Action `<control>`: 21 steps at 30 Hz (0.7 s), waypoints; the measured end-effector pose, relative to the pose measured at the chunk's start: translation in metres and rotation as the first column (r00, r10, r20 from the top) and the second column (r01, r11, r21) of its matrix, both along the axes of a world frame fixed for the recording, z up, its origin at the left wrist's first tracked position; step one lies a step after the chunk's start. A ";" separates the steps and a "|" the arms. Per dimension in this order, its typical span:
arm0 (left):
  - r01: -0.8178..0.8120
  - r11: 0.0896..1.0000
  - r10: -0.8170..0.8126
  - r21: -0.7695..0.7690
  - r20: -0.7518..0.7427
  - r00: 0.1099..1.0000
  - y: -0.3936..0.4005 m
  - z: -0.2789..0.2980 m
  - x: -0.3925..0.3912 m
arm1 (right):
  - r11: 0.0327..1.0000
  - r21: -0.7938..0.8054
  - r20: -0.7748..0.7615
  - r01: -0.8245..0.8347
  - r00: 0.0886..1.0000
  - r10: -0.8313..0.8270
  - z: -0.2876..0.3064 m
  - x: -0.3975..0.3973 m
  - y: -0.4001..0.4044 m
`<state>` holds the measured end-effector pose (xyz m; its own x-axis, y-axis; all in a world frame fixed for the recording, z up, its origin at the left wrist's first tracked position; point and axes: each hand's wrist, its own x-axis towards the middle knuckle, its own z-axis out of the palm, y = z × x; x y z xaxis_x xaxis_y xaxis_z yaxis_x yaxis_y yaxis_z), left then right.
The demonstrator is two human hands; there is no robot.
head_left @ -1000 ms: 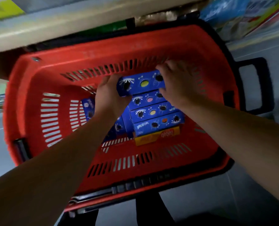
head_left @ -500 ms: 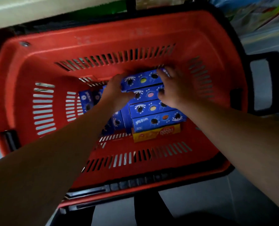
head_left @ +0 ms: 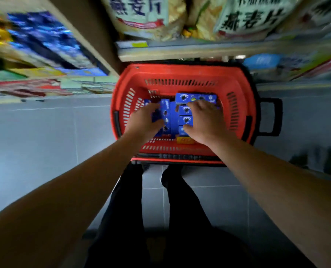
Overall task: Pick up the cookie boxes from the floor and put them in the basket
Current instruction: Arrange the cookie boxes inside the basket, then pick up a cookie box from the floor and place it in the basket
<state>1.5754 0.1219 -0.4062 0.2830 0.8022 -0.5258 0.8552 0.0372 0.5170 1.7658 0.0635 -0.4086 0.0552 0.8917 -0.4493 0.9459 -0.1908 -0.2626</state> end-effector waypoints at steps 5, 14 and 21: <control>-0.108 0.994 0.109 0.005 -0.023 0.994 -0.033 0.095 -0.068 | 0.982 0.065 0.000 -0.177 0.984 0.177 0.088 -0.064 0.006; -0.338 0.935 0.340 0.107 0.003 0.941 -0.086 0.170 -0.241 | 0.824 0.113 0.089 -0.556 0.831 0.549 0.169 -0.241 0.019; -0.496 0.847 0.513 0.192 -0.048 0.857 -0.137 0.190 -0.420 | 0.676 0.084 0.106 -0.732 0.681 0.725 0.196 -0.427 0.015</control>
<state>1.1559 -0.0151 -0.2158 -0.2282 0.8985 -0.3750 0.7865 0.3971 0.4730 1.3391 0.0784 -0.2129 -0.6108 0.7031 -0.3642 0.7865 0.5919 -0.1764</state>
